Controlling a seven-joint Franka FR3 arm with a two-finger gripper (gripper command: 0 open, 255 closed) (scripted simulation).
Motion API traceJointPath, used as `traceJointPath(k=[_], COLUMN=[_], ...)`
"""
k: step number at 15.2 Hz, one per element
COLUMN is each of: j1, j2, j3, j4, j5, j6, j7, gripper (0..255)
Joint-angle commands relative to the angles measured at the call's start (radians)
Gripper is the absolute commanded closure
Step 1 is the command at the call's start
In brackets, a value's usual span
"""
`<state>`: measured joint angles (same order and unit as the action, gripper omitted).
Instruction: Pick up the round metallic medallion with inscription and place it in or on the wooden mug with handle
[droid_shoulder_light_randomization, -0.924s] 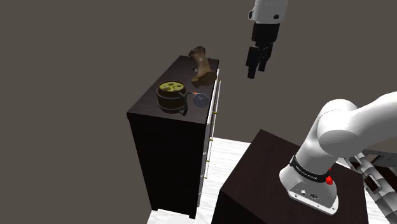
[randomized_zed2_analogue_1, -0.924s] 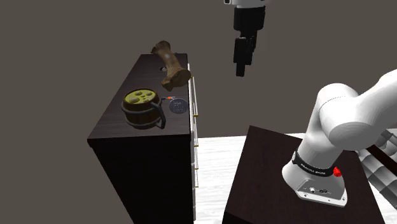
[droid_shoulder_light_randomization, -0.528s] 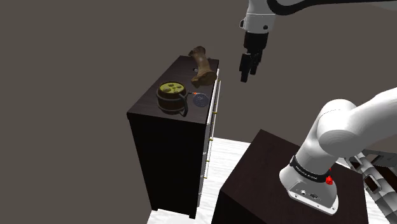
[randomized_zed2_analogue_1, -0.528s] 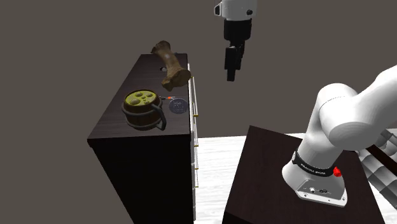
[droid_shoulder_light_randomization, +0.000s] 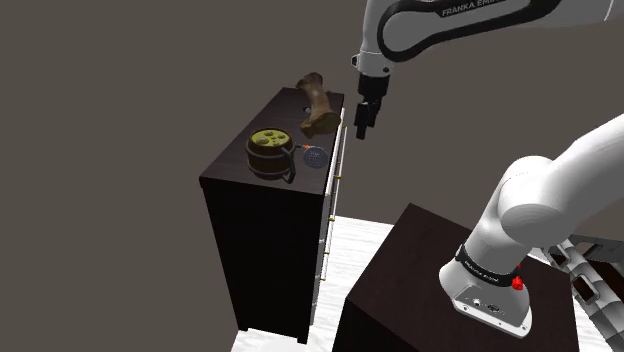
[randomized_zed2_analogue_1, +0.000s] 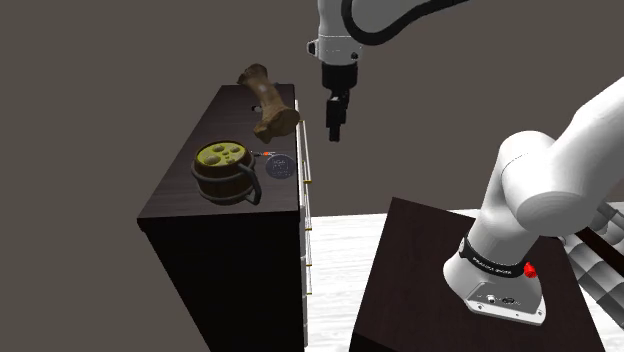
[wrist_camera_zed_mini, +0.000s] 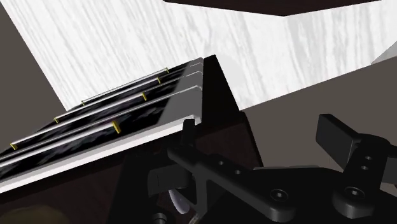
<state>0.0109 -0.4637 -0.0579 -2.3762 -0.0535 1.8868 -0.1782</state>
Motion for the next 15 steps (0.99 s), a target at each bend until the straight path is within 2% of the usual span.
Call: traceJointPath(k=[1,8,15], j1=[-0.001,0.004,-0.003], j2=[0.059,0.307,0.571], j3=[-0.020,-0.070,-0.087], j4=[0.008,0.102,0.267], j5=[-0.009,-0.006,0.037], j6=[0.062,0.244,0.370], j7=[-0.049,-0.208,-0.368], gripper=[0,0,0])
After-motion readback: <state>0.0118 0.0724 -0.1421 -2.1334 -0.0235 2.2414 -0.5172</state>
